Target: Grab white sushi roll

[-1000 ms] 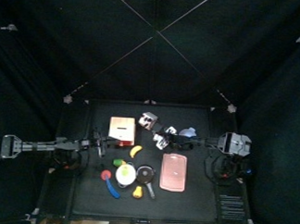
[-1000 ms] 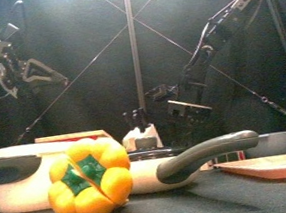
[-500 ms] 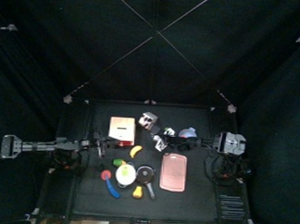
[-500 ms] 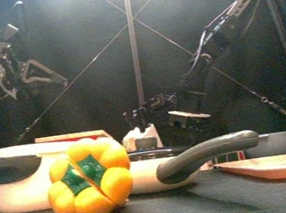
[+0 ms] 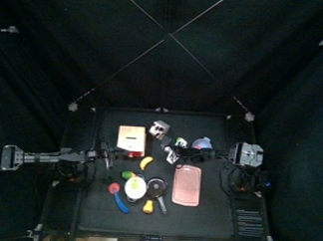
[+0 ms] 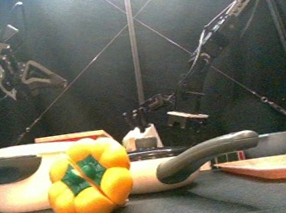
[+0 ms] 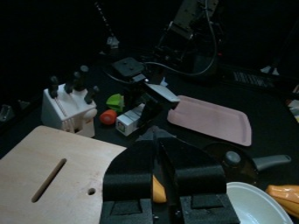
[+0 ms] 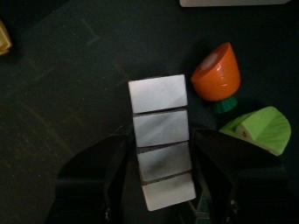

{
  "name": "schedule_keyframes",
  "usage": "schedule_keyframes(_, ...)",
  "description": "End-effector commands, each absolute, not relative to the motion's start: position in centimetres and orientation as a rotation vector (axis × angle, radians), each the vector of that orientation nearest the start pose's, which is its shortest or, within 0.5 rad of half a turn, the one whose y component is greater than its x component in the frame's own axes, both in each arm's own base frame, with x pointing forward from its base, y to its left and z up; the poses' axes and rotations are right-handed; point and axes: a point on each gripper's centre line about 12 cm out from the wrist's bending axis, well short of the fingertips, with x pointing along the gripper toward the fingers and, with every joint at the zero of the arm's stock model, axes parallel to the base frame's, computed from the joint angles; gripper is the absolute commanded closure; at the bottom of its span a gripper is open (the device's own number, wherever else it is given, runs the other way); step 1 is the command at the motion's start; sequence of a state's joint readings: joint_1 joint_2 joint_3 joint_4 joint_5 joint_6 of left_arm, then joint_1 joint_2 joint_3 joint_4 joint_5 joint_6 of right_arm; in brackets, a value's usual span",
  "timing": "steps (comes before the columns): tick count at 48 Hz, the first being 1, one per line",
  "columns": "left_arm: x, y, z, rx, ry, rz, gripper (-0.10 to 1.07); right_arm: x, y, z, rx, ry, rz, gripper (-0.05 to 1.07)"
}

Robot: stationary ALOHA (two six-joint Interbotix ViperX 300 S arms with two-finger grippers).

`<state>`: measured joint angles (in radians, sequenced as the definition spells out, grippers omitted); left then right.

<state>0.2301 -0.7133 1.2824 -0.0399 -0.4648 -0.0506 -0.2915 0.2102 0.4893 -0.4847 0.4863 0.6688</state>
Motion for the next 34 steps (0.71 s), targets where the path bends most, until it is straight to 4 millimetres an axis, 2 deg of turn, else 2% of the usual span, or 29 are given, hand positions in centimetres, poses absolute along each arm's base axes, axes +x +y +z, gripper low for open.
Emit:
schedule_keyframes(1, 21.5, 5.2, 22.4, -0.093, 0.076, 0.251, 0.56, 37.7, -14.0, 12.1, 0.241, 1.064, -0.587, 0.26)
schedule_keyframes(17, 21.4, 5.2, 22.2, -0.097, 0.080, 0.251, 0.56, 38.0, -13.4, 12.5, 0.240, 1.067, -0.584, 0.39)
schedule_keyframes(34, 21.4, 5.2, 22.2, -0.099, 0.078, 0.253, 0.56, 38.2, -13.2, 13.2, 0.241, 1.050, -0.582, 0.40)
